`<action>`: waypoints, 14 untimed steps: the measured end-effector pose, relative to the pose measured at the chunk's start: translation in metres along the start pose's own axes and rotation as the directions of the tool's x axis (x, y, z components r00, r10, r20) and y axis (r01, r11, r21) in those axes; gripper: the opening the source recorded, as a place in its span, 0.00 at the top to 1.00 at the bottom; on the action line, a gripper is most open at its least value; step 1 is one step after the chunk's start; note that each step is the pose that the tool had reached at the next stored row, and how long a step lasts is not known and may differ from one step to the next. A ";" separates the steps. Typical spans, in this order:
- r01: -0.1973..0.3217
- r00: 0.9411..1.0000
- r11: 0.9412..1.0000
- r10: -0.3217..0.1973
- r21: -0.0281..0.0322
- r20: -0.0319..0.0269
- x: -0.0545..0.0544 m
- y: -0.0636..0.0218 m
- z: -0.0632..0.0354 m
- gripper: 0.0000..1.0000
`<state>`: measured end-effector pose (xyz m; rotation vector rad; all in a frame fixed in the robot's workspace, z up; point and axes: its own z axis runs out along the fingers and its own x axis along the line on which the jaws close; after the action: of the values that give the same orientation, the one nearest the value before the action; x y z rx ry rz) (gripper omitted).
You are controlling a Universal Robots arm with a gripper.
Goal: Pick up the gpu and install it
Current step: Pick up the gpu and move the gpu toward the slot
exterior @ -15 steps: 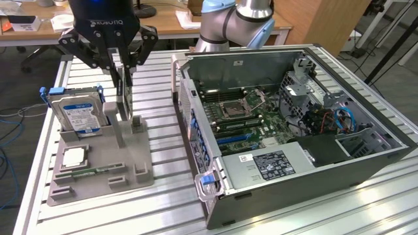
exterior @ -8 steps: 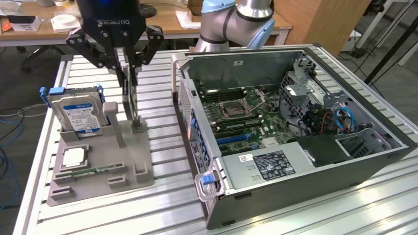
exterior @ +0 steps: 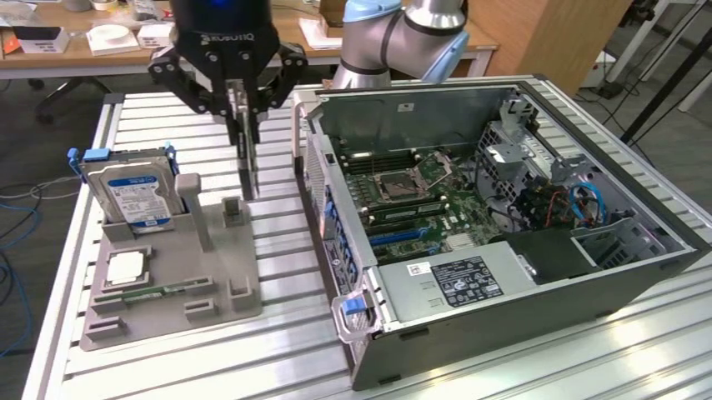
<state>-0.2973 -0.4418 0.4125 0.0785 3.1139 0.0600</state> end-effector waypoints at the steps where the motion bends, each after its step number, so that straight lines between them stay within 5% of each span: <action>1: 0.000 1.000 1.000 0.000 0.000 0.000 -0.002 0.0001 0.0000 0.74; 14: 0.000 1.000 1.000 0.000 0.000 0.000 -0.034 0.0017 0.0010 0.74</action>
<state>-0.2631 -0.4419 0.4124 0.0784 3.1139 0.0601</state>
